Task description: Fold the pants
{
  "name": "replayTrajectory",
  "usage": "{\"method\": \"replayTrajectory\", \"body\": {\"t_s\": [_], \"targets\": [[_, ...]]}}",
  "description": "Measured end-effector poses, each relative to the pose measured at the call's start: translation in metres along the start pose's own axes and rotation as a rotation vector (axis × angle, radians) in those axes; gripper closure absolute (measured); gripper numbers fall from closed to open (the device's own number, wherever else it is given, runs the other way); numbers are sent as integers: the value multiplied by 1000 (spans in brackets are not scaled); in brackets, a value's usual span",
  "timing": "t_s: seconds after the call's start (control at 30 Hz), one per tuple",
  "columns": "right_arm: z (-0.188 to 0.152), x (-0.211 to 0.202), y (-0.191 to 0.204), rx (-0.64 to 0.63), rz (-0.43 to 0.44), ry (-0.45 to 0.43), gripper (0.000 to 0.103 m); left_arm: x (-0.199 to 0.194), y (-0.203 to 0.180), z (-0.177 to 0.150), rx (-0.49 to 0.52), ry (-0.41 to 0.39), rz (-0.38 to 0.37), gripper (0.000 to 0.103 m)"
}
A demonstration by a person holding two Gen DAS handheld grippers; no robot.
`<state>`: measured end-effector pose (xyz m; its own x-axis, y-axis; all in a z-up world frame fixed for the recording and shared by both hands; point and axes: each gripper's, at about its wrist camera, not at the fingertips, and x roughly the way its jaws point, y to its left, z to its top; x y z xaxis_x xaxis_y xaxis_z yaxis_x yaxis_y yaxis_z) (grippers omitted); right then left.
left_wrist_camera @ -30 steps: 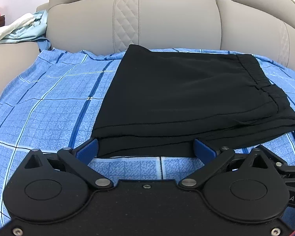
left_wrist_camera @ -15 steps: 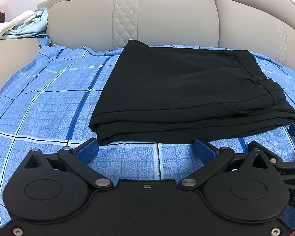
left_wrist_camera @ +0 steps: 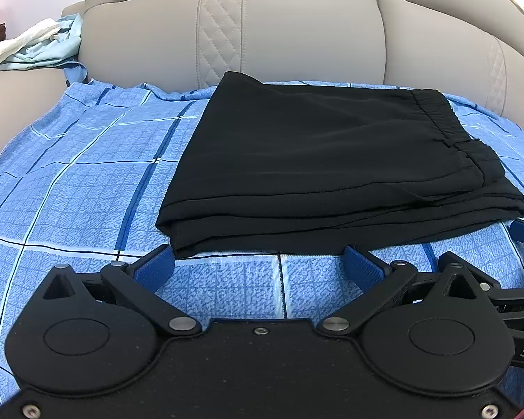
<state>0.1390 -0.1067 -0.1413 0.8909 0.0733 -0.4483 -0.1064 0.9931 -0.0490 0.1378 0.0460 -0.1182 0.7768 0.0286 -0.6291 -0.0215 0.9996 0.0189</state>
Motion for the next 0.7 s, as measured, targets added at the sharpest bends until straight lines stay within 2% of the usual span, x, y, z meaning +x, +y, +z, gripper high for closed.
{"method": "replayTrajectory", "body": {"t_s": [0.7], "targets": [[0,0,0,-1,1,-1,0,1,1,1,1,4,-6,0]]}}
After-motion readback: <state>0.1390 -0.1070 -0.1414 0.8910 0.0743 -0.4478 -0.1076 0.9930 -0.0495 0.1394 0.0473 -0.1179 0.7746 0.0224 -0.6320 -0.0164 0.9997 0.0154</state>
